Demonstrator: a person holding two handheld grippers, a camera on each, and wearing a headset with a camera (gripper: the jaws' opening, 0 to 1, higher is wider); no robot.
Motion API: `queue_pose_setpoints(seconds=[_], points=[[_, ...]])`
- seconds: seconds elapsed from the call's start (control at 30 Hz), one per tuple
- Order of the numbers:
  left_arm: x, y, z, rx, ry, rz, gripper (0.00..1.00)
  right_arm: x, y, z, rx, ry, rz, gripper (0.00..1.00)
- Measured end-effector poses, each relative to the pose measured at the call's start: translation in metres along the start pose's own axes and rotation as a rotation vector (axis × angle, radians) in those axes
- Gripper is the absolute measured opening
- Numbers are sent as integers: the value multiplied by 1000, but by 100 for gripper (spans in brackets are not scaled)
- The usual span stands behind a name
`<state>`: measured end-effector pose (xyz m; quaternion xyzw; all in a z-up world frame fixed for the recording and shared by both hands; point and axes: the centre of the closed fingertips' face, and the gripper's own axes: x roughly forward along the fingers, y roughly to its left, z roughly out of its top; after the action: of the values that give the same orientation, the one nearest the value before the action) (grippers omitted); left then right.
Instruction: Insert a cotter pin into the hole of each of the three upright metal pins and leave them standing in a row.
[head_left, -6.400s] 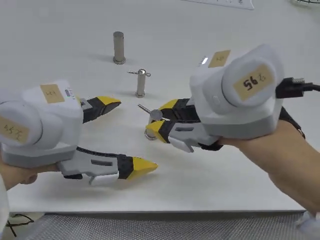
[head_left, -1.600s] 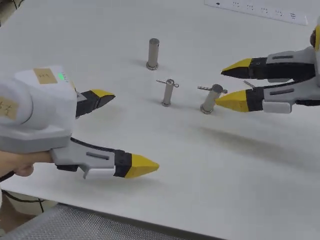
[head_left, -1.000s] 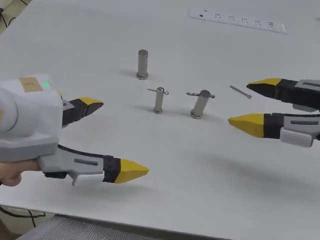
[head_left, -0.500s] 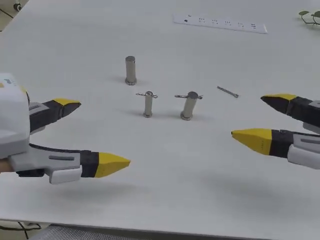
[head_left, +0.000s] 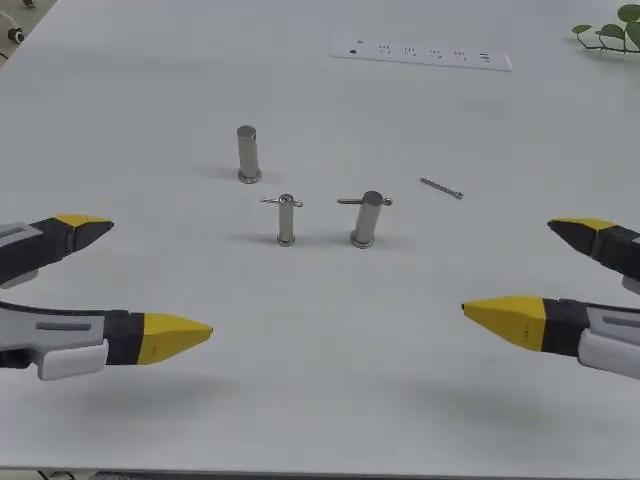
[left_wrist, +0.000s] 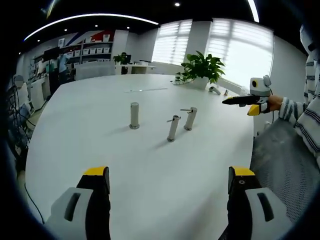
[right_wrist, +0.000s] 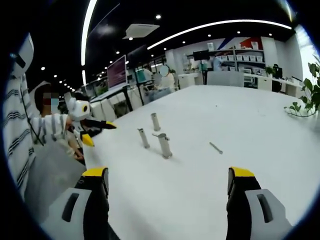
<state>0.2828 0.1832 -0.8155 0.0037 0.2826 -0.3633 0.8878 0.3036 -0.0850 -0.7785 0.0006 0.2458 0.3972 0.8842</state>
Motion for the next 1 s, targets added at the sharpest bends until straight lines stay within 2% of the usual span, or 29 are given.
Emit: queue_pose_setpoints(seconds=[0.17, 0.43, 0.57, 0.73, 0.9, 1.0], points=[[-4, 7, 0, 15, 28, -6, 98, -2, -2, -5, 22, 2, -21, 100], [2, 24, 11, 15, 13, -1, 94, -2, 0, -11, 46, 5, -43, 100], [8, 32, 16, 22, 24, -7, 91, -2, 1, -10, 53, -7, -56, 100], [24, 34, 28, 32, 27, -40, 87, -3, 3, -13, 68, -8, -64, 100], [41, 42, 42, 80, 23, -24, 83, -4, 3, -15, 77, -10, -73, 99], [49, 51, 55, 60, -18, -8, 81, -5, 3, -16, 82, -12, -79, 99]])
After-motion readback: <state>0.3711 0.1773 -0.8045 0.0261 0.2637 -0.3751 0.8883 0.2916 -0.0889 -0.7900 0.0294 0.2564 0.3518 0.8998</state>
